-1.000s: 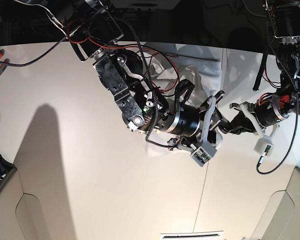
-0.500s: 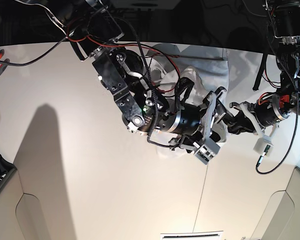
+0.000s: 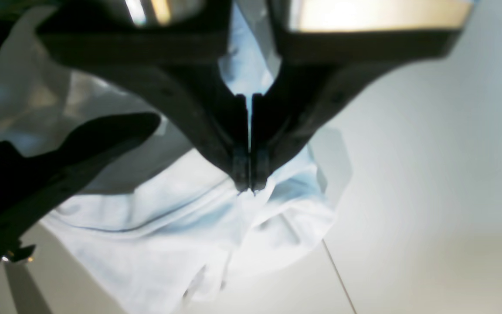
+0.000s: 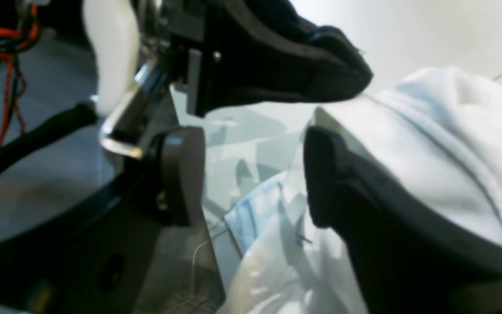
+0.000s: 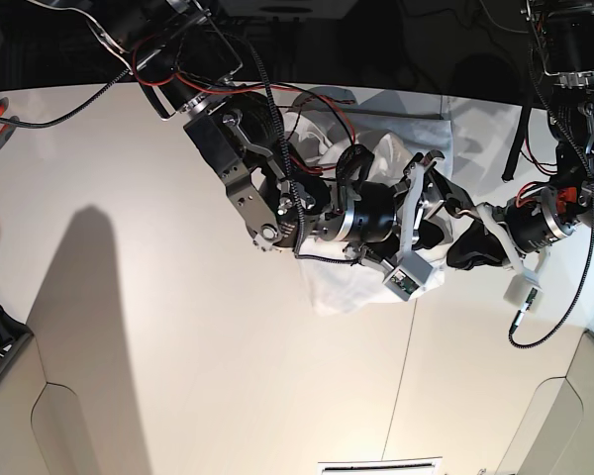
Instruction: Layout the t-shirt on the table in an organized manner, then fold the t-shirt properly
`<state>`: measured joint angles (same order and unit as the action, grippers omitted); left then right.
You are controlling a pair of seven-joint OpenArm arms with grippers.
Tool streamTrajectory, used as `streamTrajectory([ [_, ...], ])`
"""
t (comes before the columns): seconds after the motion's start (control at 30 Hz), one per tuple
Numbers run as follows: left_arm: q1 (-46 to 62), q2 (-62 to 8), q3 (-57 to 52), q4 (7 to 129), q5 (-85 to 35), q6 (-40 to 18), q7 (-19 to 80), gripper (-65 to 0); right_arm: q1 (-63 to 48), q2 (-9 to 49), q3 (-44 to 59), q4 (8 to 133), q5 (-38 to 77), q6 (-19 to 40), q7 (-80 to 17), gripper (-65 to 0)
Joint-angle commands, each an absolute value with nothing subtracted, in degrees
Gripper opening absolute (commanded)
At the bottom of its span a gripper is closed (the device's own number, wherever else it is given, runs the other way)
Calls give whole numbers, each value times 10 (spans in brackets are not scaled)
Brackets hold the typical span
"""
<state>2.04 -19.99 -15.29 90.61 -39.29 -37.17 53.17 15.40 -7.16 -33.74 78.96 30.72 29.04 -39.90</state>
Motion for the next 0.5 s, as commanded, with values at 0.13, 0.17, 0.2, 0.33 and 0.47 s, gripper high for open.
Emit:
streamTrajectory([
  [0.13, 11, -207, -155, 914, -337, -367, 509, -639, 166, -87, -337, 860, 339, 318, -380, -290],
  [0.17, 11, -209, -155, 914, -321, -367, 501, -639, 166, -87, -337, 873, 332, 318, -385, -290],
  [0.2, 10, -211, -155, 914, -311, -366, 494, -639, 166, -87, -337, 885, 329, 317, -392, -290],
  [0.33, 8, -224, -155, 914, -295, -349, 489, -639, 166, -87, -337, 917, 329, 317, -410, -290],
  [0.47, 8, -241, -164, 914, -295, -345, 481, -639, 166, -87, -332, 925, 304, 313, -410, -291],
])
